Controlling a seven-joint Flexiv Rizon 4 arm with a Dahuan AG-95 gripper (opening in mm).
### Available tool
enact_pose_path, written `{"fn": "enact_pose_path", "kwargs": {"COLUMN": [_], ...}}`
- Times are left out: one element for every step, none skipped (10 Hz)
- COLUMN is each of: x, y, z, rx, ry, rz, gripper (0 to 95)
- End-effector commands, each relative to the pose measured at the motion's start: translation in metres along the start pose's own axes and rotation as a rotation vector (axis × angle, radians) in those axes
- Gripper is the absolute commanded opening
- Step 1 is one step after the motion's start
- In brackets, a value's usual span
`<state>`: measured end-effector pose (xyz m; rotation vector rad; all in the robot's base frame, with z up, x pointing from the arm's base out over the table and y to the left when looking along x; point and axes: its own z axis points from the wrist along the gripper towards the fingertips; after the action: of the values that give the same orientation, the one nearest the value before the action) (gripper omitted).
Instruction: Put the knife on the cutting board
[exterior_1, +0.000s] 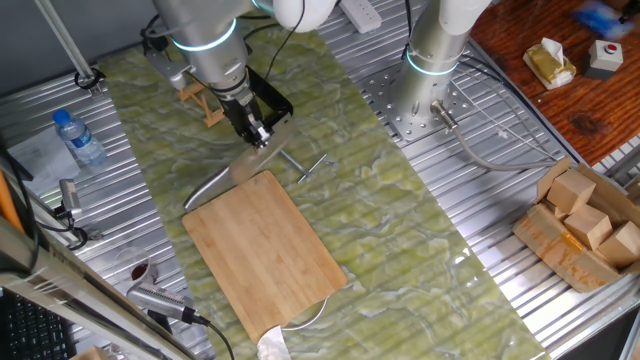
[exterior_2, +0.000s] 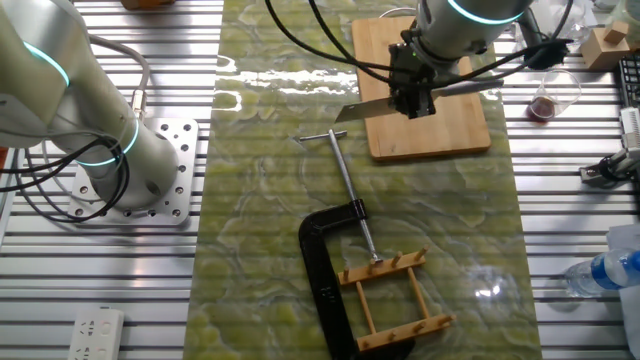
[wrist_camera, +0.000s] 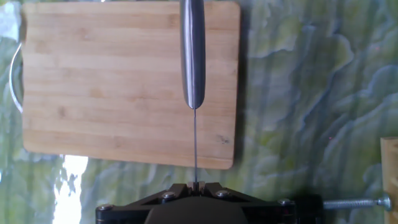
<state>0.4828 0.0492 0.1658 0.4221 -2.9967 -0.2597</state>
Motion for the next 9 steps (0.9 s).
{"fn": "enact_pose_path", "kwargs": {"x": [0.0013, 0.0013, 0.0013, 0.0013, 0.0013, 0.0013, 0.0013, 0.0013, 0.0013], "y": [0.0002, 0.0002, 0.0002, 0.0002, 0.0002, 0.0002, 0.0002, 0.0002, 0.0002], "z": [-0.0002, -0.0002, -0.0002, -0.0002, -0.0002, -0.0002, -0.0002, -0.0002, -0.0002], "rx": [0.0, -0.003, -0.003, -0.005, -0.009, -0.013, -0.013, -0.01, -0.01], "ry": [-0.004, -0.008, -0.01, -0.012, -0.018, -0.022, -0.033, -0.039, -0.046], "rz": [-0.003, 0.001, 0.004, 0.006, 0.013, 0.021, 0.034, 0.039, 0.043], "gripper": [0.0, 0.0, 0.0, 0.0, 0.0, 0.0, 0.0, 0.0, 0.0]}}
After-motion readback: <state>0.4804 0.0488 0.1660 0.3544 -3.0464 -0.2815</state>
